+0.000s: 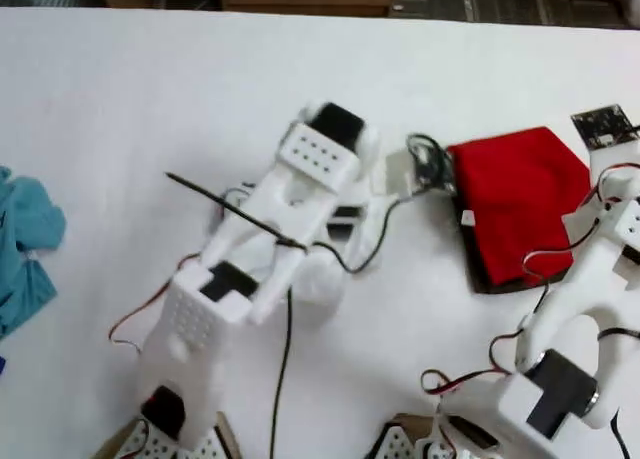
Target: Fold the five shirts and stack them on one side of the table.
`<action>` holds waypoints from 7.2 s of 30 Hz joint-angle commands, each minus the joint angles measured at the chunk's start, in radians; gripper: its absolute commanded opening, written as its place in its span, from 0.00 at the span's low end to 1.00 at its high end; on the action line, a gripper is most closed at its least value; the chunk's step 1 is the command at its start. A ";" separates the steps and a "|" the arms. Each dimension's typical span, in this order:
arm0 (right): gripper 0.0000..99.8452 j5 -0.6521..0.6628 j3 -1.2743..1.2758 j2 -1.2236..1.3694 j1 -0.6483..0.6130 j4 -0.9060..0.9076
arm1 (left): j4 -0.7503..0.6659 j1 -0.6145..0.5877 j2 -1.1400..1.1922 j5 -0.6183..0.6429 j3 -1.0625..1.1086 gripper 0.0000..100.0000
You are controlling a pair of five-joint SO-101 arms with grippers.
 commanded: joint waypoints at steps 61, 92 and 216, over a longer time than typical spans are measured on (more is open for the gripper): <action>0.39 -0.003 -0.186 0.156 0.110 -0.005 | -0.084 -0.087 0.361 -0.068 -0.476 0.21; 0.39 -0.005 -0.180 0.157 0.108 -0.004 | -0.029 -0.066 0.399 -0.060 -0.645 0.02; 0.39 -0.005 -0.209 0.157 0.110 0.022 | -0.238 -0.212 -0.503 0.075 0.645 0.29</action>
